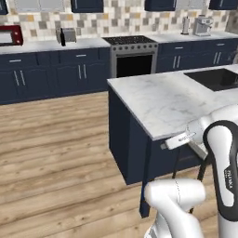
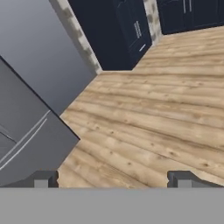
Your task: There is a wine glass and glass cup on the dining counter. Place the wine bottle next to the wine glass and the juice bottle next to the glass cup.
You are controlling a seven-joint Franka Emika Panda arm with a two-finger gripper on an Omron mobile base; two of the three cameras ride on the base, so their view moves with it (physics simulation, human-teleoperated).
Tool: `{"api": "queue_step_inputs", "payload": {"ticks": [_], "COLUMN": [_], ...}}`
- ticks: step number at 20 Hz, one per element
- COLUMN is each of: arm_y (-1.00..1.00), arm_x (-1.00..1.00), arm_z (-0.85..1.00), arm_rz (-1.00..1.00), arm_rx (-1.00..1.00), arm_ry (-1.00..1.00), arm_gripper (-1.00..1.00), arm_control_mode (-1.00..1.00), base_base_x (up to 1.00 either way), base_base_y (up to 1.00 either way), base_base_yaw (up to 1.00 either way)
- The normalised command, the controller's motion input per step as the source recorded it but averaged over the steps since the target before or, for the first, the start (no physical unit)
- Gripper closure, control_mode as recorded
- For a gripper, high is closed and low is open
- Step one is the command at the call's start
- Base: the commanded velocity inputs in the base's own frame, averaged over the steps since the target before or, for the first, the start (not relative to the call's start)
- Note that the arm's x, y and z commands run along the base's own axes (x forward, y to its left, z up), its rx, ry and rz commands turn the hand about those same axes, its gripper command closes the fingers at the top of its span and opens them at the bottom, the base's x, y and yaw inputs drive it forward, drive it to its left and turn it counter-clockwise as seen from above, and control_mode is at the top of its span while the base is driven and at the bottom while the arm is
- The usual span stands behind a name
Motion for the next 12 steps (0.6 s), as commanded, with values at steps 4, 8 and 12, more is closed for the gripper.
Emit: {"api": "queue_step_inputs", "payload": {"ticks": [4, 8, 12], "arm_y": [0.00, 0.00, 0.00], "arm_x": [0.00, 0.00, 0.00], "arm_z": [0.00, 0.00, 0.00], "arm_rz": [0.00, 0.00, 0.00], "arm_rx": [0.00, 0.00, 0.00], "arm_ry": [0.00, 0.00, 0.00], "arm_gripper": [-1.00, -1.00, -1.00], "arm_control_mode": [1.00, 1.00, 1.00], "base_base_x": [0.31, 0.44, 0.65], "base_base_y": [0.91, 0.83, 0.70], "base_base_yaw": [0.00, -0.02, -0.05]}}
